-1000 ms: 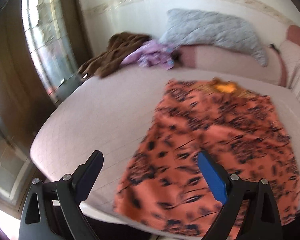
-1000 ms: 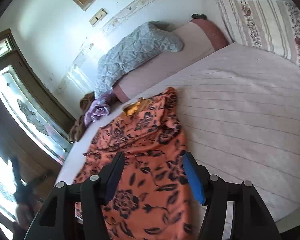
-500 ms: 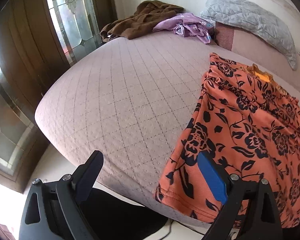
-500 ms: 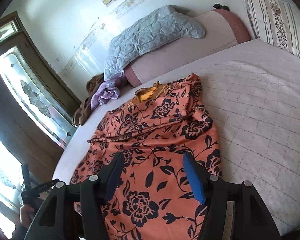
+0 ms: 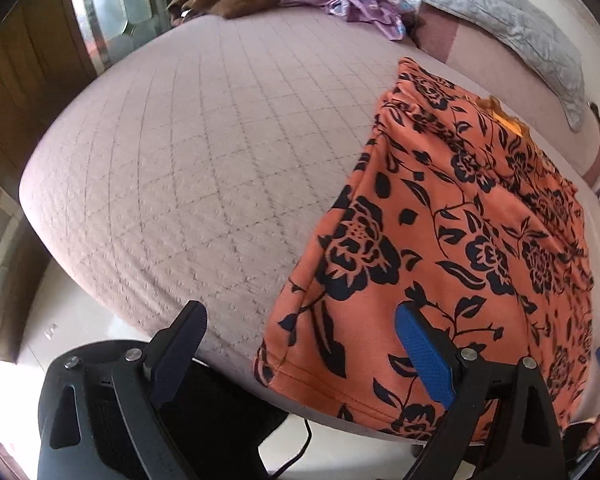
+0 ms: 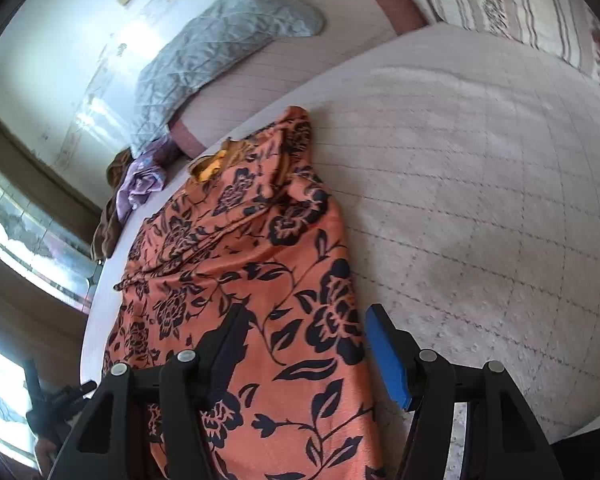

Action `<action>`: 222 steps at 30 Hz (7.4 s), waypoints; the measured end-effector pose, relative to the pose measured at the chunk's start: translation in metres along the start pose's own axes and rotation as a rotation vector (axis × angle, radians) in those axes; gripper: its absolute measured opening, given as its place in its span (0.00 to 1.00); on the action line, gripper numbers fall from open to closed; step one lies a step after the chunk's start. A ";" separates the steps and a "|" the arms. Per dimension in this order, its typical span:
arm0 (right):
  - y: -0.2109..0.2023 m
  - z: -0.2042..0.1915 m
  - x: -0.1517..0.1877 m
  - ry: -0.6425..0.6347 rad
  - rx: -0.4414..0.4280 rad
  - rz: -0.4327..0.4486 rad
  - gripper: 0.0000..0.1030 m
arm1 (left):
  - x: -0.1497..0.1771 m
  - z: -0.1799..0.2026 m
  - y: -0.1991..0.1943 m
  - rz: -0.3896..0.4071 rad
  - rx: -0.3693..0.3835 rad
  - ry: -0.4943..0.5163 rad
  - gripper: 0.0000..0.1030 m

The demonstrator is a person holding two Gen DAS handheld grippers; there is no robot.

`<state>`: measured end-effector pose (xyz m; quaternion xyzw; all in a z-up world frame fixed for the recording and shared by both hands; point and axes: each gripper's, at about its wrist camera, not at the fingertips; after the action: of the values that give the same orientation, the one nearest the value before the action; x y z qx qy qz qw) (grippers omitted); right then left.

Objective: Fold small clothes
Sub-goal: 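Grasp the shirt hem with both tools, then lift the hem with both tools and fold it toward the collar, then release the folded hem with both tools and pull them back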

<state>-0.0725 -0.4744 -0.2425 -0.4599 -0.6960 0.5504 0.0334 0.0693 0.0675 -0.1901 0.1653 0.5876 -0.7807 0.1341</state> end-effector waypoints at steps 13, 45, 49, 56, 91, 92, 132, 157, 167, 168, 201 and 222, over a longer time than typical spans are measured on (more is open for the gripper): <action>-0.002 0.008 0.008 0.020 -0.015 -0.070 0.63 | -0.012 -0.001 0.004 -0.032 0.048 0.029 0.43; 0.004 -0.021 0.056 -0.183 0.052 -0.187 0.37 | -0.006 -0.004 0.028 -0.061 0.206 0.076 0.06; -0.003 -0.037 0.062 -0.294 0.045 -0.158 0.13 | -0.010 0.001 0.016 -0.030 0.209 0.114 0.05; -0.035 -0.048 0.037 -0.240 -0.134 -0.023 0.11 | -0.021 0.022 -0.017 0.079 0.159 0.224 0.05; -0.020 -0.059 0.044 -0.262 -0.120 -0.216 0.13 | -0.049 0.035 -0.027 0.117 0.142 0.309 0.05; -0.027 -0.062 0.031 -0.258 -0.148 -0.188 0.13 | -0.059 0.035 -0.026 0.116 0.151 0.306 0.05; 0.157 -0.276 -0.050 -0.561 -0.014 -0.139 0.40 | -0.182 0.088 0.106 0.284 0.008 0.122 0.51; 0.180 -0.229 -0.158 -0.225 0.277 0.115 0.41 | -0.210 0.074 0.131 0.185 0.006 0.143 0.59; 0.209 -0.210 -0.195 -0.076 0.383 0.060 0.40 | -0.215 0.074 0.141 0.199 -0.114 0.130 0.77; 0.203 -0.225 -0.193 -0.114 0.328 0.073 0.40 | -0.216 0.075 0.135 0.220 -0.119 0.138 0.77; 0.219 -0.093 -0.233 0.200 0.290 0.042 0.35 | -0.188 0.117 0.165 0.146 -0.024 0.314 0.79; 0.095 -0.061 -0.102 -0.048 0.065 0.044 0.54 | -0.137 0.148 0.107 0.271 -0.018 0.441 0.79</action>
<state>0.0769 -0.5011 -0.2472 -0.4603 -0.6682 0.5841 0.0194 0.2225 -0.1026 -0.1889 0.4074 0.5821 -0.6954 0.1075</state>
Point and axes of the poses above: each gripper's, at about its wrist camera, not at the fingertips, and y roughly the way its jaws point, z to its right, x to its underside, and after that the axes turned 13 degrees about x, right-handed
